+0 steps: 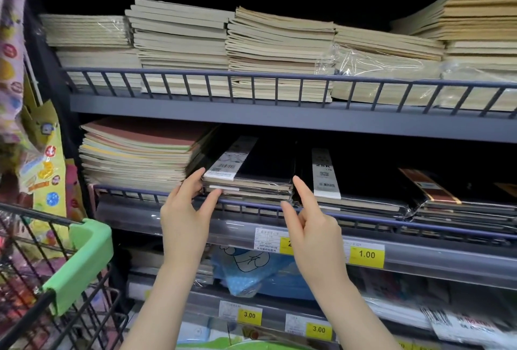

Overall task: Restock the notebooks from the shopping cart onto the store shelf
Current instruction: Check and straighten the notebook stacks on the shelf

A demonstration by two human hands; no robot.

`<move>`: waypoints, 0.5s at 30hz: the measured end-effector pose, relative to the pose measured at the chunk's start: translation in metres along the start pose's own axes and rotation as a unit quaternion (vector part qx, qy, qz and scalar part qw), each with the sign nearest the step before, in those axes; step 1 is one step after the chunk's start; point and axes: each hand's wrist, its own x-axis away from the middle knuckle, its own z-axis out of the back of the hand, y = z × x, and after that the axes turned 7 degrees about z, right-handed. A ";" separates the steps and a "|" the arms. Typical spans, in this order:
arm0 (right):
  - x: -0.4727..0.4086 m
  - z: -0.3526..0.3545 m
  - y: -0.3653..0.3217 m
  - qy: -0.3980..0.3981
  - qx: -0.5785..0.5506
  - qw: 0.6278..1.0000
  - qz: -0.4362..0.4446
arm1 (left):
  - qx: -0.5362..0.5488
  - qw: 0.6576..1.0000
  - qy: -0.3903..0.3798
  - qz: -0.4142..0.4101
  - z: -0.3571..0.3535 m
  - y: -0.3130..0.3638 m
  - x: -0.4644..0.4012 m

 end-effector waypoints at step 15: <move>-0.017 -0.005 -0.007 0.067 0.048 0.995 -0.058 | 0.020 1.000 0.017 -0.003 -0.007 0.000 -0.006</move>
